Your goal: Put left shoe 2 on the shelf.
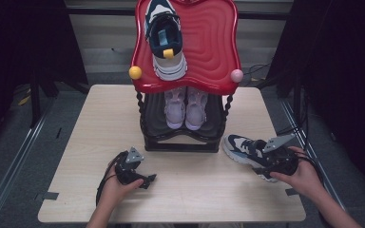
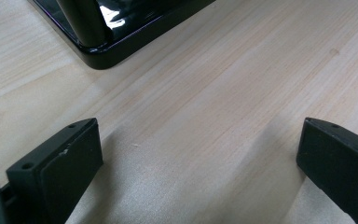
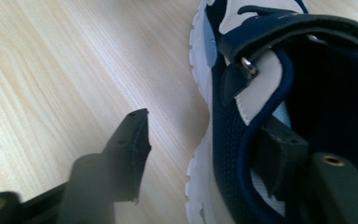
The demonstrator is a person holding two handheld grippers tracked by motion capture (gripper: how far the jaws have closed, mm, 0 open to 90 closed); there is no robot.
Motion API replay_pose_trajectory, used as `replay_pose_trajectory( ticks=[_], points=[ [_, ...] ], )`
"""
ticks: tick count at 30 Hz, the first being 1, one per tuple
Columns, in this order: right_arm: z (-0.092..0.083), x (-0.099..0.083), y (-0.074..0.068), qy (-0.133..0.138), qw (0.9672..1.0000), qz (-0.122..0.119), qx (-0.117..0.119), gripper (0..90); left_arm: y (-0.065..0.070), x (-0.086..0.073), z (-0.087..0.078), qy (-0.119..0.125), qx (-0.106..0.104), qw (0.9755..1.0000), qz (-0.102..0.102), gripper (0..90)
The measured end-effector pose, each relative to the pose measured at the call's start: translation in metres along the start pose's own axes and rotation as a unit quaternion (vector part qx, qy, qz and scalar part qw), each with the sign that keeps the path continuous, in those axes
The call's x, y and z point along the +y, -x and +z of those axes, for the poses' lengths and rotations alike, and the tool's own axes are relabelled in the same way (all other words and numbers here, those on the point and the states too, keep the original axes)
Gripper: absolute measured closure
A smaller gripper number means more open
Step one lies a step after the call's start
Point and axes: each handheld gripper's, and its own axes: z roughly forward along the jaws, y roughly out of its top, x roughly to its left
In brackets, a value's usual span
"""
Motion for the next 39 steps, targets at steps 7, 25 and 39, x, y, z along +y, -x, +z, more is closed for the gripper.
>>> replay_pose_trajectory(
  ticks=[7,25,39],
  points=[
    [-0.005,0.001,0.006,0.004,0.9992,0.034,-0.022,77.3,0.0,0.0,0.0,0.0,0.0,1.0,0.0,0.0],
    [0.004,0.03,0.003,0.028,0.9963,0.08,-0.018,51.2,0.0,0.0,0.0,0.0,-0.001,1.0,0.0,0.0],
    [-0.014,0.022,-0.002,-0.025,0.9985,0.048,-0.001,45.5,0.0,0.0,0.0,0.0,-0.001,1.0,-0.001,0.0]
  ],
)
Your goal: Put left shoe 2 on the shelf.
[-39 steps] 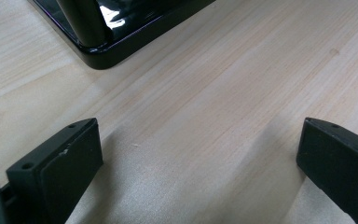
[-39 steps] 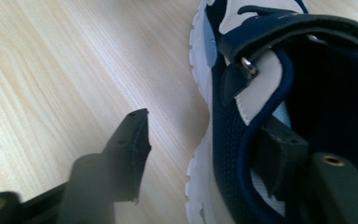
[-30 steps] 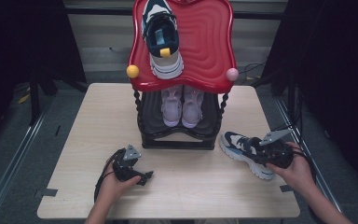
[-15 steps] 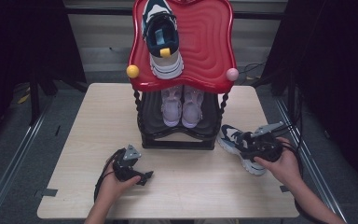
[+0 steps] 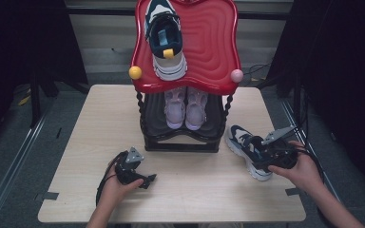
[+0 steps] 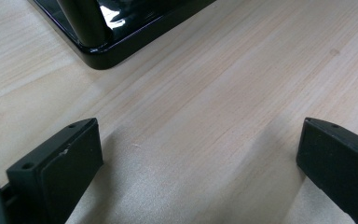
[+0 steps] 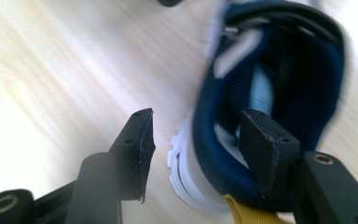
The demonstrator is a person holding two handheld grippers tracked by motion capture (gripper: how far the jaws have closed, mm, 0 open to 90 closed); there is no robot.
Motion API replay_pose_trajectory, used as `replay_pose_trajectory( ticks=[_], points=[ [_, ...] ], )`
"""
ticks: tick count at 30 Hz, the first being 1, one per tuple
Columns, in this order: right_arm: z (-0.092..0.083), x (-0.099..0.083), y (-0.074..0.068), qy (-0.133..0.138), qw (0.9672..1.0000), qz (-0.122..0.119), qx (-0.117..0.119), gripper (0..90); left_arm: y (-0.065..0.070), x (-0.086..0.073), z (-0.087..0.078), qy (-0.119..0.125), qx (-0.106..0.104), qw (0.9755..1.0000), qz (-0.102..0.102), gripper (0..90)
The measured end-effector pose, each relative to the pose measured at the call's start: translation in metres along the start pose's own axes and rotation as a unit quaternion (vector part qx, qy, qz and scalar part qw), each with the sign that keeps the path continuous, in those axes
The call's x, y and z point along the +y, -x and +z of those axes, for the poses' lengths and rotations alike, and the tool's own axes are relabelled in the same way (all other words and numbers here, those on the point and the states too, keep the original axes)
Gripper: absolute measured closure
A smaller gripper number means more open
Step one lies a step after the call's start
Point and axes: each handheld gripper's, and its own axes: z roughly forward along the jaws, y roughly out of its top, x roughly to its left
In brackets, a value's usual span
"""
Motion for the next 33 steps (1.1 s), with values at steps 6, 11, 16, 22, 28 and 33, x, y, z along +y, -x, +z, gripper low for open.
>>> replay_pose_trajectory(
  ticks=[6,11,16,22,28,33],
  points=[
    [0.001,0.007,-0.014,0.003,0.9995,-0.008,0.032,48.2,0.0,0.0,0.0,0.0,0.0,1.0,0.0,0.0],
    [0.005,0.013,-0.022,0.007,0.999,-0.004,0.044,46.8,0.0,0.0,0.0,0.0,0.001,1.0,0.0,0.0],
    [0.007,0.024,-0.029,0.01,0.9987,-0.025,0.043,45.5,0.0,0.0,0.0,0.0,0.001,1.0,0.001,0.0],
    [0.006,0.033,-0.027,-0.033,0.9971,-0.044,0.052,44.0,0.0,0.0,0.0,0.0,0.0,1.0,0.0,0.0],
    [0.007,0.039,-0.025,-0.095,0.9904,-0.084,0.055,43.4,0.0,0.0,0.0,0.0,0.0,1.0,0.0,0.0],
    [0.008,0.043,-0.025,-0.121,0.9864,-0.098,0.052,46.2,0.0,0.0,0.0,0.0,0.0,1.0,0.0,0.0]
  ],
)
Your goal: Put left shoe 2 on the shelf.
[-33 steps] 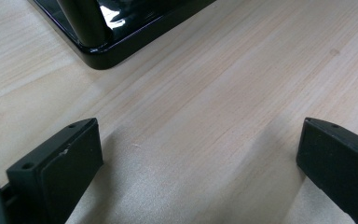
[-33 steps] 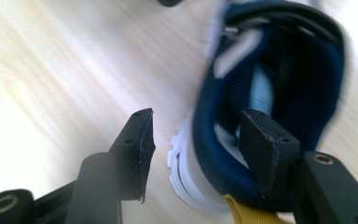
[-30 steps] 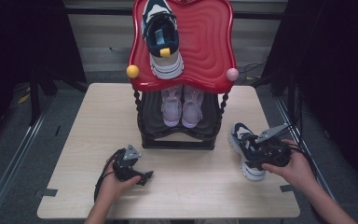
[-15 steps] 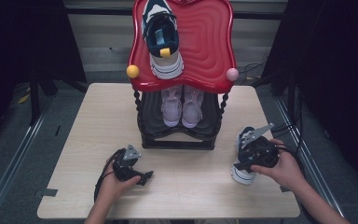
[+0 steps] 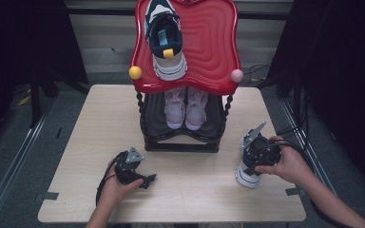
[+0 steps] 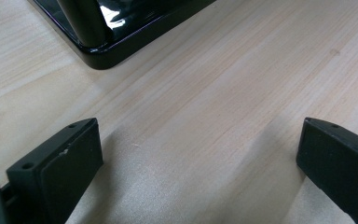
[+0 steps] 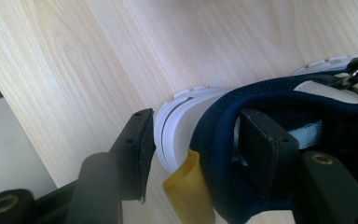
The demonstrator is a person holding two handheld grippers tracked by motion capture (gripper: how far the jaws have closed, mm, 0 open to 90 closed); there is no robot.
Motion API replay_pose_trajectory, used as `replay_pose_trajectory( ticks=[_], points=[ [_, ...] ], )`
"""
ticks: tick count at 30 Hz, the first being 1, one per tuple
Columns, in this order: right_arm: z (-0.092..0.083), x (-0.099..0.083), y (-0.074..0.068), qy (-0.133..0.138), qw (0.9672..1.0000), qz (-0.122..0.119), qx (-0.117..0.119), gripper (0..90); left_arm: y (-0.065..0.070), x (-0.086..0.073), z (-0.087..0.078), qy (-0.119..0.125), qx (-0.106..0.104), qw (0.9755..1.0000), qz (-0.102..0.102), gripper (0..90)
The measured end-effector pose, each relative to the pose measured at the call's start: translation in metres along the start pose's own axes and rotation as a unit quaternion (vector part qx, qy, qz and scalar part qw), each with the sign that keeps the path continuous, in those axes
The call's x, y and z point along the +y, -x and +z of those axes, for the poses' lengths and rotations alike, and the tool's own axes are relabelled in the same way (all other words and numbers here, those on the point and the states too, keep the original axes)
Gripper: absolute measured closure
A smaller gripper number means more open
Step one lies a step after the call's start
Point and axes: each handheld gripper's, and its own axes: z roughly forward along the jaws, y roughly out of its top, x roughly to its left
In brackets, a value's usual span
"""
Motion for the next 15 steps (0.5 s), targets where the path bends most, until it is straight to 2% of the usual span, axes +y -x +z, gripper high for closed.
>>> replay_pose_trajectory(
  ticks=[2,5,6,9,15],
  points=[
    [0.0019,0.0004,0.0012,-0.009,0.9999,-0.012,-0.004,46.8,0.0,0.0,0.0,0.0,0.0,1.0,0.0,0.0],
    [0.0026,0.0007,0.001,-0.025,0.9996,-0.01,-0.004,47.6,-0.0001,0.0,0.0,0.0,0.0,1.0,0.0,0.0],
    [0.0038,0.0004,0.0025,-0.026,0.9994,-0.021,-0.008,48.3,-0.0001,0.0,0.0,0.0,0.0,1.0,0.0,0.0],
    [0.0044,0.0001,0.0028,-0.036,0.9988,-0.031,-0.01,49.7,-0.0005,0.0001,-0.0001,-0.001,0.0,1.0,0.002,0.0],
    [0.0041,-0.0017,0.0044,-0.054,0.998,-0.032,-0.001,49.9,-0.0006,0.0001,0.0,0.0,0.0,1.0,0.002,0.0]
  ],
)
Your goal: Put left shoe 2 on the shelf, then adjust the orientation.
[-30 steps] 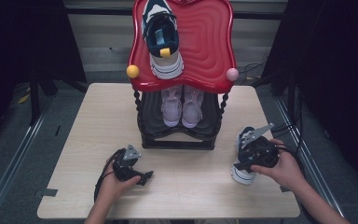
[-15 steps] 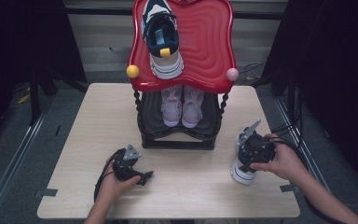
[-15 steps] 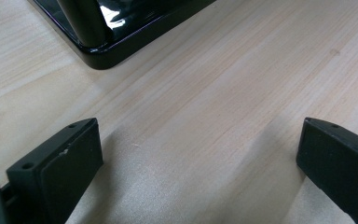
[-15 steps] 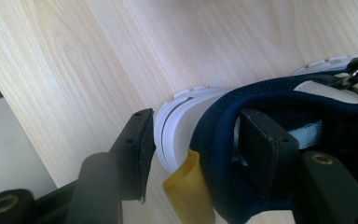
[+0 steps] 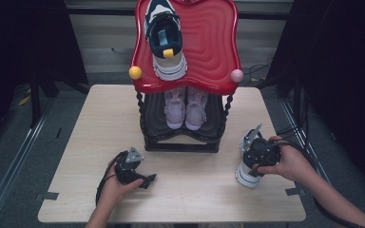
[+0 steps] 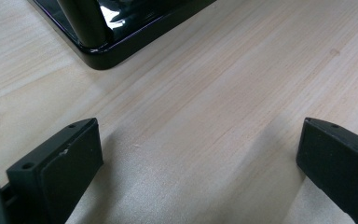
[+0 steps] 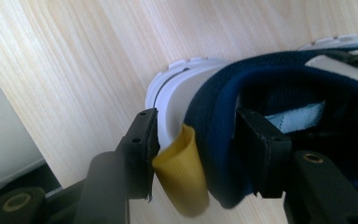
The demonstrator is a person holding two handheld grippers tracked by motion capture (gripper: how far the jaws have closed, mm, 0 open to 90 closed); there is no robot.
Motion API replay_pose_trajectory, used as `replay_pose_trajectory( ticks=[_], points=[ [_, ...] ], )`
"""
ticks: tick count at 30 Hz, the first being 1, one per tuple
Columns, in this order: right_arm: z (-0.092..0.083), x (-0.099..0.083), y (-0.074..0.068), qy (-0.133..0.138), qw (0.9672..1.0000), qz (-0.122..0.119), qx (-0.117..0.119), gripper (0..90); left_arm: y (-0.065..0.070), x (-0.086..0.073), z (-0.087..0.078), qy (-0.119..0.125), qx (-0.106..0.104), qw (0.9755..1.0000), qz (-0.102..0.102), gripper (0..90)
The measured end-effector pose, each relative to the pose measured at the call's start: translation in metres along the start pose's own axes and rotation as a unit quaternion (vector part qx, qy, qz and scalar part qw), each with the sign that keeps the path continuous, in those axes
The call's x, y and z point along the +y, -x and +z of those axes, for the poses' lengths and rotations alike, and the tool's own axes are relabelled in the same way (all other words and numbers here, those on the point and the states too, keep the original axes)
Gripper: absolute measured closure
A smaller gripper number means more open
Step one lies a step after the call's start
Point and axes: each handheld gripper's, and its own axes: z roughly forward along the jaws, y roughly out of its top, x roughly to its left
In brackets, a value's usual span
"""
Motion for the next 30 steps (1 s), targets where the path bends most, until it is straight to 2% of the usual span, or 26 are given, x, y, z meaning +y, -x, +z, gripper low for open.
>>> replay_pose_trajectory(
  ticks=[4,6,8,9,12,17,18,19,23,27,28,30],
  points=[
    [-0.001,-0.002,0.003,-0.005,1.0,-0.005,0.005,49.9,0.0,0.0,0.0,0.0,0.0,1.0,0.0,0.0],
    [-0.001,-0.003,0.004,-0.009,0.9999,0.004,0.004,50.4,0.0,0.0,0.0,0.001,-0.001,1.0,0.0,0.0],
    [0.0,-0.003,0.007,-0.011,0.9999,-0.002,0.005,50.7,0.0,0.0,0.0,0.001,-0.001,1.0,0.0,0.0],
    [0.001,-0.003,0.006,-0.009,0.9999,0.005,0.005,51.0,0.0,0.0,0.0,0.001,-0.001,1.0,0.0,0.0],
    [0.001,-0.003,0.006,-0.011,0.9999,0.003,0.009,52.0,0.0,0.0,0.0,0.001,-0.001,1.0,0.0,0.0],
    [0.003,0.0,0.005,-0.026,0.9995,-0.014,0.003,55.4,0.0,0.0,0.0,0.001,-0.001,1.0,0.0,0.0],
    [0.004,0.0,0.006,-0.025,0.9994,-0.025,0.002,56.3,0.0,0.0,0.0,0.0,0.0,1.0,0.0,0.0],
    [0.004,0.001,0.004,-0.029,0.9994,-0.019,0.003,57.3,0.0,0.0,0.0,0.001,-0.001,1.0,0.0,0.0],
    [0.004,0.003,0.003,-0.033,0.9988,-0.036,0.001,59.2,0.0,0.0,0.0,0.0,0.0,1.0,0.0,0.0],
    [0.004,0.005,0.0,-0.041,0.9984,-0.038,0.002,62.9,0.0,0.0,0.0,0.001,-0.001,1.0,0.0,0.0],
    [0.004,0.005,0.001,-0.039,0.998,-0.051,0.001,63.6,0.0,0.0,0.0,0.001,-0.001,1.0,0.0,0.0],
    [0.004,0.007,-0.001,-0.043,0.9979,-0.049,0.004,65.4,0.0,0.0,0.0,0.001,-0.001,1.0,0.0,0.0]
  ],
)
